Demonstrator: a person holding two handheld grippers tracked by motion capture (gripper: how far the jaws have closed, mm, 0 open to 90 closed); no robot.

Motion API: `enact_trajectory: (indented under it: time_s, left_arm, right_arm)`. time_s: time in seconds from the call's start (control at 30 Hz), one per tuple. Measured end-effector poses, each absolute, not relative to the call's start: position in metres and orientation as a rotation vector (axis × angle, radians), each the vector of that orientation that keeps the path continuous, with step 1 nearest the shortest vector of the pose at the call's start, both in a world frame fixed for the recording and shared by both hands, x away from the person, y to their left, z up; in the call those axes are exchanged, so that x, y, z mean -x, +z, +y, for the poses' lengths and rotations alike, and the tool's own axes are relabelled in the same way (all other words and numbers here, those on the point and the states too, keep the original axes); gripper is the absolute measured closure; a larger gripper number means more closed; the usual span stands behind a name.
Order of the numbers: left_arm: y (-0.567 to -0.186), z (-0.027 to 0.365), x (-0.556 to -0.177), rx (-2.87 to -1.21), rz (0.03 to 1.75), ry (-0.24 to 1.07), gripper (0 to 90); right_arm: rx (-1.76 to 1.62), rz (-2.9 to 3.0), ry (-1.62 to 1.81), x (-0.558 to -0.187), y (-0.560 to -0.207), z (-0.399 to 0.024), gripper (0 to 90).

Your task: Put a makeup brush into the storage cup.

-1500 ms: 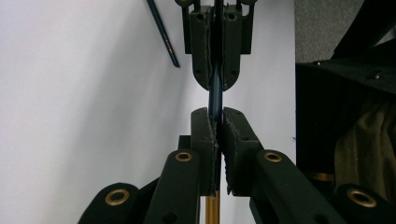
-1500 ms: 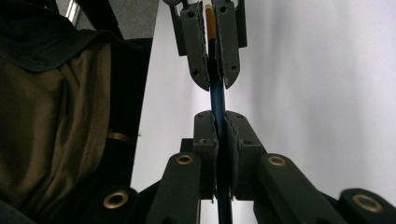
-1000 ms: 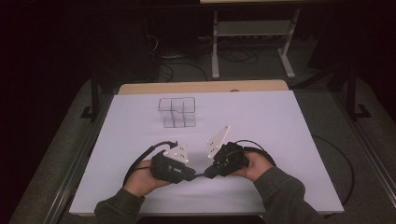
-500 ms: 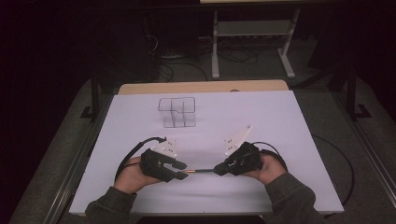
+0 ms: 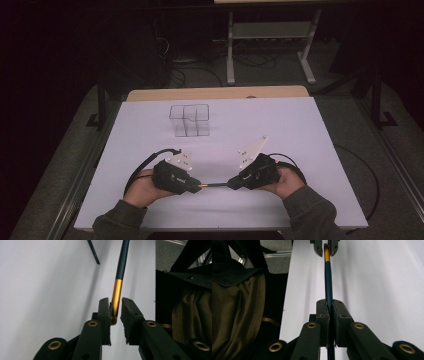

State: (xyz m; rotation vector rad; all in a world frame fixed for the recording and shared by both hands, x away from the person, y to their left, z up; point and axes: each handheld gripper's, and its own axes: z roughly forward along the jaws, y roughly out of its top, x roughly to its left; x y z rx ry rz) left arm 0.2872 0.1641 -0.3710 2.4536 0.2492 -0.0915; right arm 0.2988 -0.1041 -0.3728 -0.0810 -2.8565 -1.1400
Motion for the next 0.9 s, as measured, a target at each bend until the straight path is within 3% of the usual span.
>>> enact_trajectory:
  time_s: [0.57,0.9]
  left_arm:
    - [-0.369,0.162,-0.281,-2.480,0.145,-0.099,84.2]
    - [-0.369,0.162,-0.283,-2.501,0.142,-0.093,84.3]
  right_arm:
    - [0.036,-2.859,-1.088,-0.297,-0.375,-0.101,82.3]
    - [0.041,-2.895,-1.014,-0.299,-0.373,-0.087,67.7]
